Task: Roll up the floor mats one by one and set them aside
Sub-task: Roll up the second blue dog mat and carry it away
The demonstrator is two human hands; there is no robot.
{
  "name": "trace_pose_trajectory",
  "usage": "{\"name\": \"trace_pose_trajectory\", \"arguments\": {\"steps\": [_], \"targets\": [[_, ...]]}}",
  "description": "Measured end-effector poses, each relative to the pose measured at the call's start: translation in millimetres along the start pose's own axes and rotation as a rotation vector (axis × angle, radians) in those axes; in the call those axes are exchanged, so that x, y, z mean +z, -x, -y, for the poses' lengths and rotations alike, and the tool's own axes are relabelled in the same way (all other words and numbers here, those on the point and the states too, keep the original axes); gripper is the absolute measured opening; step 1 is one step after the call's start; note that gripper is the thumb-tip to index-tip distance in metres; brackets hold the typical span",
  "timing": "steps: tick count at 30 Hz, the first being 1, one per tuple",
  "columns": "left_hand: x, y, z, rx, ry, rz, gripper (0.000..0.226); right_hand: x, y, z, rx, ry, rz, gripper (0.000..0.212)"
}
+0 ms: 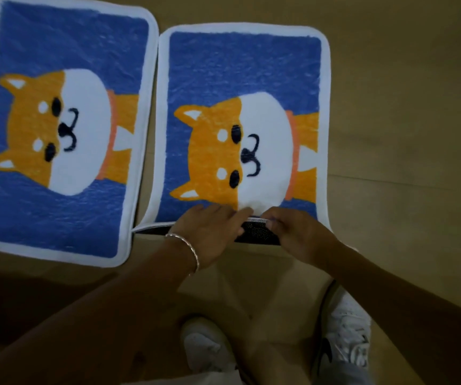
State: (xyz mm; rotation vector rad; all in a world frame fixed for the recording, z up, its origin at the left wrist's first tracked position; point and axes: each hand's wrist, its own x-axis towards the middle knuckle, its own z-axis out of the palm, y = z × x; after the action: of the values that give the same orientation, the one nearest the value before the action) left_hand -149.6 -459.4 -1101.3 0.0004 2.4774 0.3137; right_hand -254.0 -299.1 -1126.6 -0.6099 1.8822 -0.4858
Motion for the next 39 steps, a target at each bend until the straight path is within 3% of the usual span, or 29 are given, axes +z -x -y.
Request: {"name": "trace_pose_trajectory", "arguments": {"steps": [3, 5, 9, 15, 18, 21, 24, 26, 32, 37, 39], "targets": [[1.5, 4.0, -1.3, 0.027, -0.203, 0.055, 0.065, -1.6, -0.7, 5.0, -0.028, -0.1, 0.008, 0.01], [-0.2, 4.1, -5.0, -0.024, -0.263, 0.068, 0.061, -0.9, -1.4, 10.0, -0.057, -0.085, 0.002, 0.009], [-9.8, -7.1, -15.4, -0.133, -0.234, 0.119, 0.043, -5.9, 0.7, 20.0, -0.122, 0.11, -0.071, 0.017], [-41.1, -8.4, -25.7, -0.09, -0.185, 0.122, 0.048, -33.4, 24.9, 25.9, -0.176, 0.304, -0.035, 0.04], [-62.5, -4.4, -30.1, -0.068, -0.199, 0.143, 0.044, -43.4, 35.6, 32.3, -0.202, 0.415, -0.076, 0.034], [-82.5, -7.2, -34.4, -0.016, -0.262, 0.163, 0.046, -53.7, 42.0, 37.8, -0.172, 0.395, -0.099, 0.033], [-98.5, -12.7, -43.6, 0.077, -0.355, 0.176, 0.045, -63.0, 53.0, 33.9, -0.128, 0.345, -0.107, 0.047], [-103.8, -17.2, -51.6, 0.146, -0.427, 0.185, 0.042, -66.8, 65.4, 26.7, -0.079, 0.347, -0.164, 0.034], [-99.8, -19.7, -76.2, 0.307, -0.557, 0.122, 0.038, -49.8, 105.3, 12.0, 0.048, 0.348, -0.307, 0.032], [-76.2, 4.0, -86.0, 0.288, -0.535, 0.06, 0.043, -12.6, 130.8, 13.9, 0.096, 0.291, -0.453, 0.032], [-65.7, 11.9, -83.2, 0.258, -0.534, 0.038, 0.045, 0.9, 136.5, 19.6, 0.072, 0.267, -0.472, 0.041]]}}
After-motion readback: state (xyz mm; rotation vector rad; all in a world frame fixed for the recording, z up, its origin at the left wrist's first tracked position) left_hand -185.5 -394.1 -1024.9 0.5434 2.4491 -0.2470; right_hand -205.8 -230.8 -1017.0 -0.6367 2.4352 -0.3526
